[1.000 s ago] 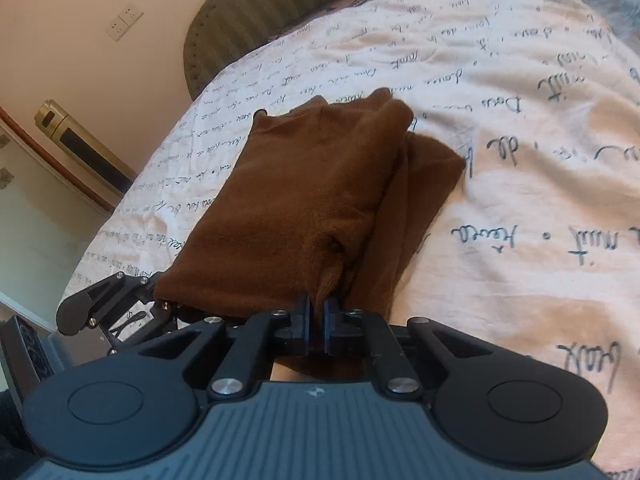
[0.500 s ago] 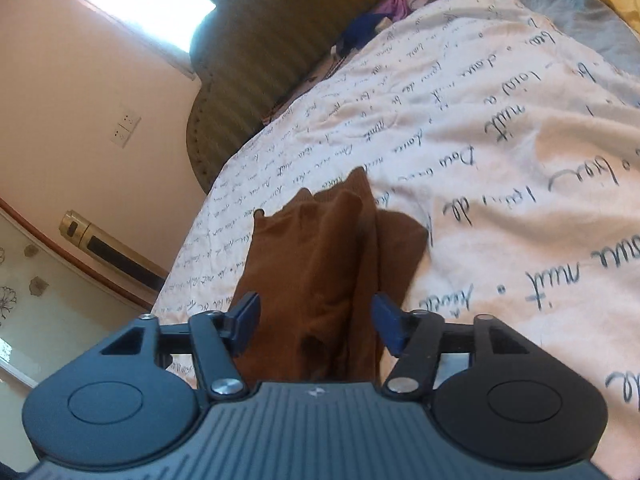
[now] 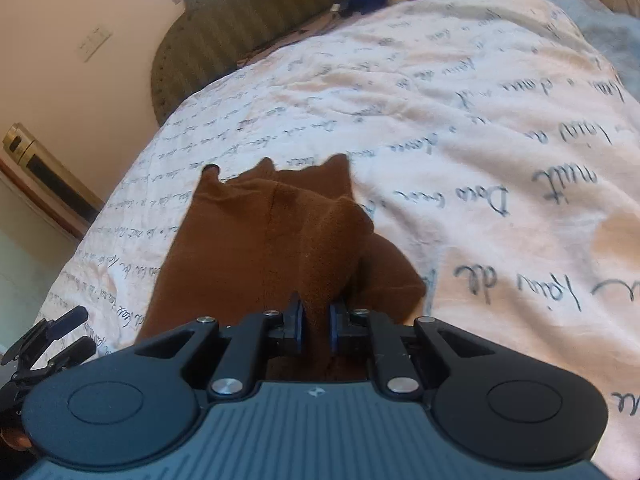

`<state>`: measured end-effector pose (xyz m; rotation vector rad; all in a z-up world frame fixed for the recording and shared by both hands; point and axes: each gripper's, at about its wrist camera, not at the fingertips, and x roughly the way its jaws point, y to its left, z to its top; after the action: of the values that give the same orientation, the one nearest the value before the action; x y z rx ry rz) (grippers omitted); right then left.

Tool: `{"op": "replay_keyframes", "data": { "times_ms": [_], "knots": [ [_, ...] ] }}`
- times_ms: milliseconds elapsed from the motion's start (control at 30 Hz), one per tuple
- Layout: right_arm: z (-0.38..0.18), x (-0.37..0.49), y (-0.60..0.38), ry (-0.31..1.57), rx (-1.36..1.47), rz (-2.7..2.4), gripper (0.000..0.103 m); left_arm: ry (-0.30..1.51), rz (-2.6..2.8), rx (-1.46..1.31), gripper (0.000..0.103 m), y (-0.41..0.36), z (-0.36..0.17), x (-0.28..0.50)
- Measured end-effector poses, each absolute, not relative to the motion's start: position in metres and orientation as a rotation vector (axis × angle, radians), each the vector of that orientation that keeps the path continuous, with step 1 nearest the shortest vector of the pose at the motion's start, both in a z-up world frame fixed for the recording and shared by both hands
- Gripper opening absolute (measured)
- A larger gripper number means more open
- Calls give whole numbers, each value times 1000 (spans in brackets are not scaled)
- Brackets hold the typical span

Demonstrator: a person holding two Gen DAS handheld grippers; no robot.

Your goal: Fold small clothes

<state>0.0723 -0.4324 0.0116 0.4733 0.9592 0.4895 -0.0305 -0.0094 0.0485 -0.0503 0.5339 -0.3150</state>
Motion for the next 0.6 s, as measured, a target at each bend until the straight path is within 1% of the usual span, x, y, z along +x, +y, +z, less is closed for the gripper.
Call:
{"op": "replay_keyframes", "data": {
  "times_ms": [33,100,133,167,233,300,467,500,533,567,600],
  "knots": [
    [9,70,-435,950,512,497,17,557,-323,-99,74,-7,47,-18],
    [14,68,-440,945,581,500,34,615,-349,-195,74,-3,42,10],
    [22,67,-444,903,608,503,51,667,-361,-253,74,-2,38,27],
    [31,63,-451,835,621,494,72,724,-376,-318,73,-1,31,44],
    [43,65,-463,735,606,450,88,819,-380,-448,70,0,15,75],
    [40,84,-466,777,599,425,88,875,-375,-517,71,-3,4,99],
    [10,120,-436,931,529,480,88,922,-435,-604,74,-13,-4,139],
    [5,123,-428,948,523,509,88,931,-435,-611,69,-16,-4,144],
    [2,125,-421,957,509,531,85,930,-436,-600,53,-18,-3,147],
    [-1,124,-411,975,465,543,54,936,-432,-563,11,-22,-2,149],
    [-2,125,-406,989,458,560,33,928,-414,-524,13,-24,0,148]
  ]
}}
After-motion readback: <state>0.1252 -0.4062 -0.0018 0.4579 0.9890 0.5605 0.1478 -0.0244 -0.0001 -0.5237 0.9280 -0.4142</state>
